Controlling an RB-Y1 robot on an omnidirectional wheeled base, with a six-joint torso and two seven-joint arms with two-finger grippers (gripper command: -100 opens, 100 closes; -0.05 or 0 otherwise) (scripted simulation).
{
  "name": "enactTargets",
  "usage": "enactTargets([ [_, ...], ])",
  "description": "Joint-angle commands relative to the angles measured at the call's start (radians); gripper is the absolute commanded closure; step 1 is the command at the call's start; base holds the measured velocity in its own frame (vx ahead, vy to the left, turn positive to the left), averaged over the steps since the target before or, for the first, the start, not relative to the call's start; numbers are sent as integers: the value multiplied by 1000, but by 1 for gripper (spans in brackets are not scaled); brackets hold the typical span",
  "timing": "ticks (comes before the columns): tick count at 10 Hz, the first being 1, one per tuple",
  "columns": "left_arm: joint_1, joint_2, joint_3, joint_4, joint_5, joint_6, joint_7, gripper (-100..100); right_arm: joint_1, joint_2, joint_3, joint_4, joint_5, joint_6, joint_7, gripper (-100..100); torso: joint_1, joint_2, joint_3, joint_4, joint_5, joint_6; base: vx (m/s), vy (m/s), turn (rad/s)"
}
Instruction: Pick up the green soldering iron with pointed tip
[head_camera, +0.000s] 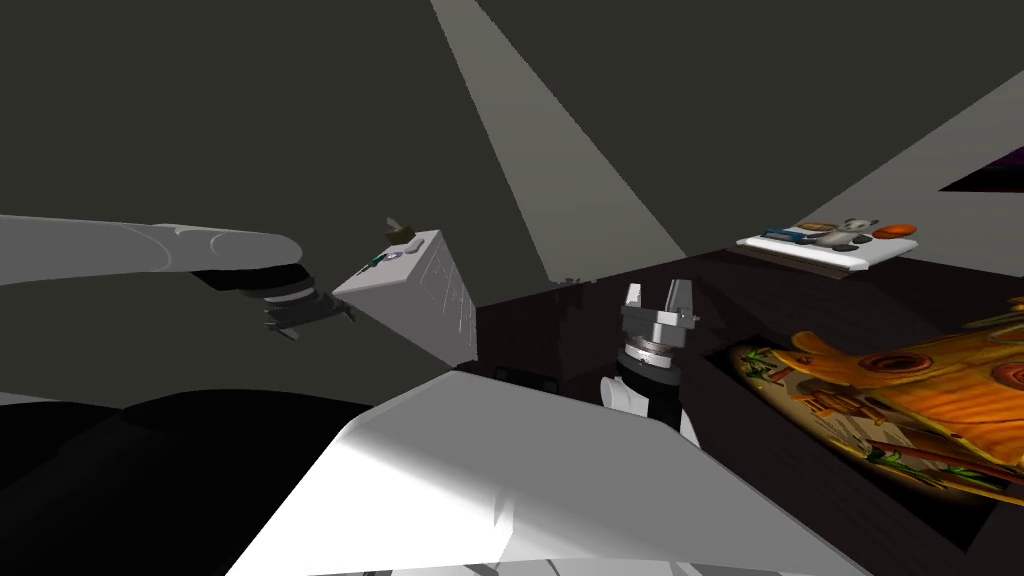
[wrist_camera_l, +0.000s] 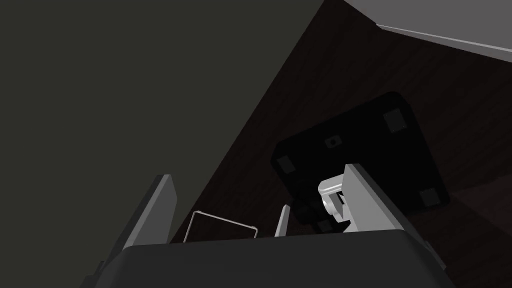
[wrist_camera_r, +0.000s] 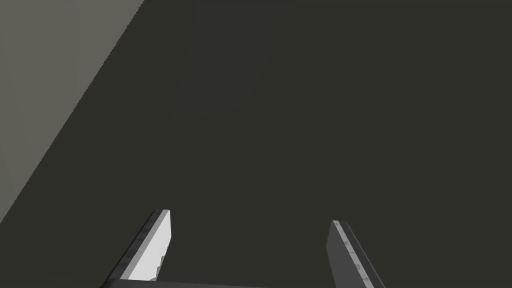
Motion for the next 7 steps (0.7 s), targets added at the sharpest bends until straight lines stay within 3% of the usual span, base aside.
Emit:
enactTargets([
  [1,-6,30,-26,-23,12,25,2,-100,0,0,0,0,0,0,0,0,0,0,0,0,0,0,41,14,14],
  [2,-38,65,-40,19,-27,16,-25,-100,0,0,0,0,0,0,0,0,-2,2,1,1,0,0,84,23,-223],
  [3,-38,65,-40,19,-27,16,-25,-100,0,0,0,0,0,0,0,0,-2,1,0,0,-1,1,90,42,-136],
  [4,-65,92,-54,45,-62,7,-50,-100,0,0,0,0,0,0,0,0,-1,0,0,0,0,0,109,60,-228],
  [7,-89,108,-68,85,-92,1,-73,-100,0,0,0,0,0,0,0,0,3,-2,-1,-1,1,1,103,82,-150],
])
